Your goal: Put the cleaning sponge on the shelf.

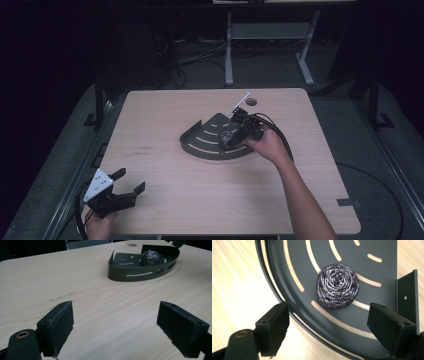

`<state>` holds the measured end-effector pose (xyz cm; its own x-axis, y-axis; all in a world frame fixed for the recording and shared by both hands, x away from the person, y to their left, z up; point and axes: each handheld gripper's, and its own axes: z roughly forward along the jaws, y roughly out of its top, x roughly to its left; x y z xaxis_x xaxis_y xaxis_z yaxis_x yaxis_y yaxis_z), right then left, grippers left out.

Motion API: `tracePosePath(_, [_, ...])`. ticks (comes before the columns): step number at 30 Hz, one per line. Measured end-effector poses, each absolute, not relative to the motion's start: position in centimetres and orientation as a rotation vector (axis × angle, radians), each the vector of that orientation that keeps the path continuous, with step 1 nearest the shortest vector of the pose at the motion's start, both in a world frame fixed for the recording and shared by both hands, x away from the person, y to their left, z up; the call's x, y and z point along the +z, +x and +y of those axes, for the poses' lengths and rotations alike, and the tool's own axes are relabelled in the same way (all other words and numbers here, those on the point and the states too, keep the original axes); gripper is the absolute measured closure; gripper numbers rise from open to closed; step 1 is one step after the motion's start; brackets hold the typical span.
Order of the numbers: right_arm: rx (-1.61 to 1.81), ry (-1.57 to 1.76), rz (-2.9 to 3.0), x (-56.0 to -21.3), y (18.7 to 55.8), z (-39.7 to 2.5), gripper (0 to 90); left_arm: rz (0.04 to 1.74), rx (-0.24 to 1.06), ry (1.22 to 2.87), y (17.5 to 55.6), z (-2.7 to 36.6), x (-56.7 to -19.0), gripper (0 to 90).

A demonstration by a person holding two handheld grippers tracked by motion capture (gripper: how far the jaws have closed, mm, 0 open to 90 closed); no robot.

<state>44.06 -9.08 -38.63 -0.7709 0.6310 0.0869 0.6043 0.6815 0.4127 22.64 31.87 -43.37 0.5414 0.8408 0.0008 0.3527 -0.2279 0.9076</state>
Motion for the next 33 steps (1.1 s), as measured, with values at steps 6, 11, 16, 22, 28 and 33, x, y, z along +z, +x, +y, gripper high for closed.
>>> tracePosePath(6, [0.663,1.037,2.822,-38.4,43.6,-9.5,17.5,0.987,0.631,1.814,22.7,31.8,-43.4,13.2])
tracePosePath(11, [0.669,1.028,2.818,-38.3,43.3,-9.7,17.5,0.982,0.631,1.817,22.7,31.7,-43.4,13.2])
tracePosePath(16, [0.676,1.029,2.824,-38.5,42.9,-9.9,17.5,0.984,0.632,1.815,22.7,31.8,-43.4,13.2])
tracePosePath(22, [0.676,1.028,2.836,-38.8,42.3,-10.1,17.2,0.983,0.632,1.819,22.7,31.7,-43.4,13.2])
tracePosePath(28, [0.690,1.037,2.840,-39.0,41.9,-10.6,17.2,0.983,0.633,1.820,22.7,31.6,-43.4,13.2])
tracePosePath(33, [0.696,1.053,2.841,-39.3,41.4,-11.3,16.6,0.982,0.632,1.822,22.7,31.7,-43.4,13.2])
